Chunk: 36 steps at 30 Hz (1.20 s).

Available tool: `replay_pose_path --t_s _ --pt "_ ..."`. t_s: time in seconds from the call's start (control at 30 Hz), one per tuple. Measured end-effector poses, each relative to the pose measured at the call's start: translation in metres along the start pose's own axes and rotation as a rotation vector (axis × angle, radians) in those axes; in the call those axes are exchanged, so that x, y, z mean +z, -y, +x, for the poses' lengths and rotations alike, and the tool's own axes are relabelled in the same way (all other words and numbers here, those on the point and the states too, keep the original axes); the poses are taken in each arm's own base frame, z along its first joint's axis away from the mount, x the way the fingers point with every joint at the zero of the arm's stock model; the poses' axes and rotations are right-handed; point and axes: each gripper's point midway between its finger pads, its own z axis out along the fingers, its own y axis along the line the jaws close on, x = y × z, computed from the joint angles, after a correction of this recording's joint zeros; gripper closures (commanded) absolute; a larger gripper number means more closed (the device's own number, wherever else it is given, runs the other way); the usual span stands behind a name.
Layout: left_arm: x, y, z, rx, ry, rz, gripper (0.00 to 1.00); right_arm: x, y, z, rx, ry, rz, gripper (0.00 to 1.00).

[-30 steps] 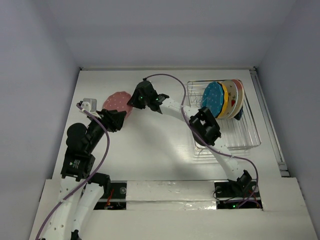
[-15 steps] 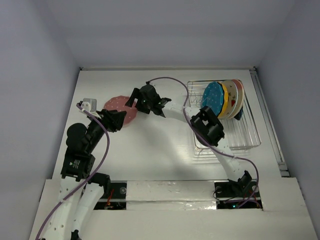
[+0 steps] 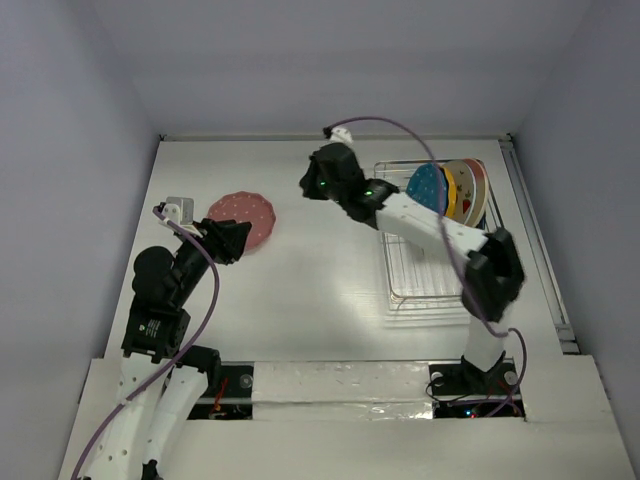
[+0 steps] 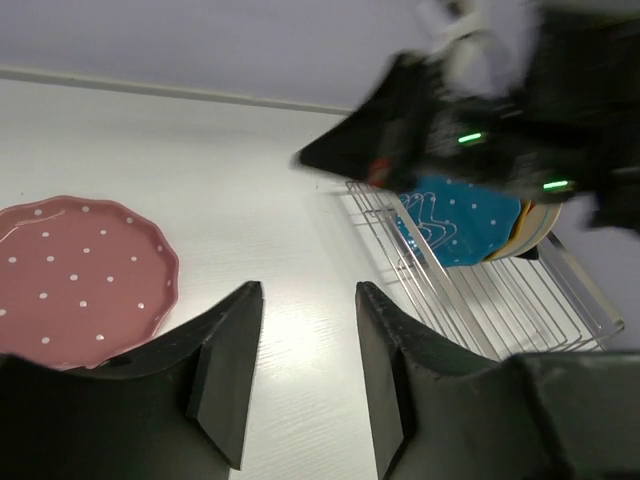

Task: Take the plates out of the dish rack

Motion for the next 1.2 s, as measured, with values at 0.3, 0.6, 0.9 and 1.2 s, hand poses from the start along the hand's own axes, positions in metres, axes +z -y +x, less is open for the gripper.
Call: replay_pose_path --t_s 0.3,0.6,0.9,1.2 --pt "-0.001 0.001 -0.001 0.002 0.004 0.002 0.72 -0.182 0.157 -0.144 -0.131 0.349 0.465 0.92" --pt "-0.001 0.001 -0.001 0.002 0.005 0.003 0.69 -0.197 0.254 -0.100 -0.269 0.105 0.798 0.59" --pt "-0.004 0.003 -0.004 0.005 0.017 0.008 0.69 -0.176 0.285 -0.078 -0.336 -0.052 0.902 0.59" --pt "-0.004 0.003 -0.004 0.006 0.020 0.009 0.69 -0.172 0.295 -0.084 -0.346 -0.059 0.954 0.60"
